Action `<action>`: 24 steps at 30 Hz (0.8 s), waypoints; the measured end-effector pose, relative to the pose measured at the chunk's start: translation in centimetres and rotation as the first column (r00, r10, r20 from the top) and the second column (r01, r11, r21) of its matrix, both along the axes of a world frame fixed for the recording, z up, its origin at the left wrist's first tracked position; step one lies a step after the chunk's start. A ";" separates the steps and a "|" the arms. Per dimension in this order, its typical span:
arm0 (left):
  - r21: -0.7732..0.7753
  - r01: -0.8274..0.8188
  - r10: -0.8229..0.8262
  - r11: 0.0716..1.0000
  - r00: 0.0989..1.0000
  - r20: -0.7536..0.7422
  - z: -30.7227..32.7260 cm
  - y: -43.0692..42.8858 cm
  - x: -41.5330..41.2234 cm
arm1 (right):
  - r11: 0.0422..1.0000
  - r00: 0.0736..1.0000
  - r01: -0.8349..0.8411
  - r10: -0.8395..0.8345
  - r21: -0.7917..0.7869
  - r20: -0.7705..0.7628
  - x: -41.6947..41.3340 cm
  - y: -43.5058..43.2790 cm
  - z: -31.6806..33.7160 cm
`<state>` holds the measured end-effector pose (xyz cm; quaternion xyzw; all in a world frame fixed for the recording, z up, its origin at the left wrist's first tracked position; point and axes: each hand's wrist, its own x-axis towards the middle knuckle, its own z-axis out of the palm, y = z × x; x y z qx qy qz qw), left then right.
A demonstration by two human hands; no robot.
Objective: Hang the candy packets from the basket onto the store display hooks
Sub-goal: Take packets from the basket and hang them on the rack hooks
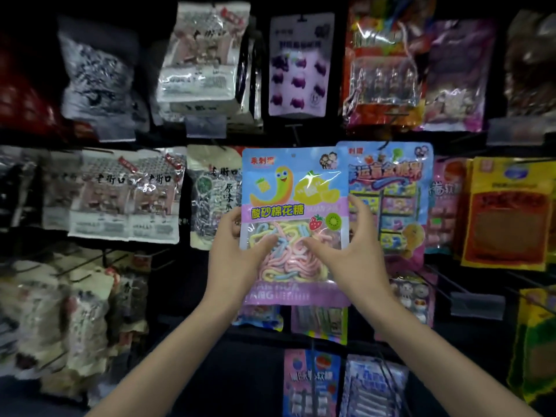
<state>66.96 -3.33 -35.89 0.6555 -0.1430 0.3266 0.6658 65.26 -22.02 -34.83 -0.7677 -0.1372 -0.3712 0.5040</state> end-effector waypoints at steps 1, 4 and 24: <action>-0.018 0.016 -0.016 1.000 1.000 0.002 0.6 0.0 0.5 | 1.000 1.000 0.011 -0.011 0.000 0.006 0.5 0.2 0.6; -0.035 0.051 -0.051 0.998 0.999 0.013 2.2 -0.1 1.6 | 0.999 0.999 0.045 -0.046 0.017 0.021 1.9 0.5 1.7; -0.063 0.122 -0.123 0.991 0.992 -0.015 3.9 0.0 4.0 | 0.997 0.998 0.063 -0.062 0.047 -0.026 3.5 0.7 3.9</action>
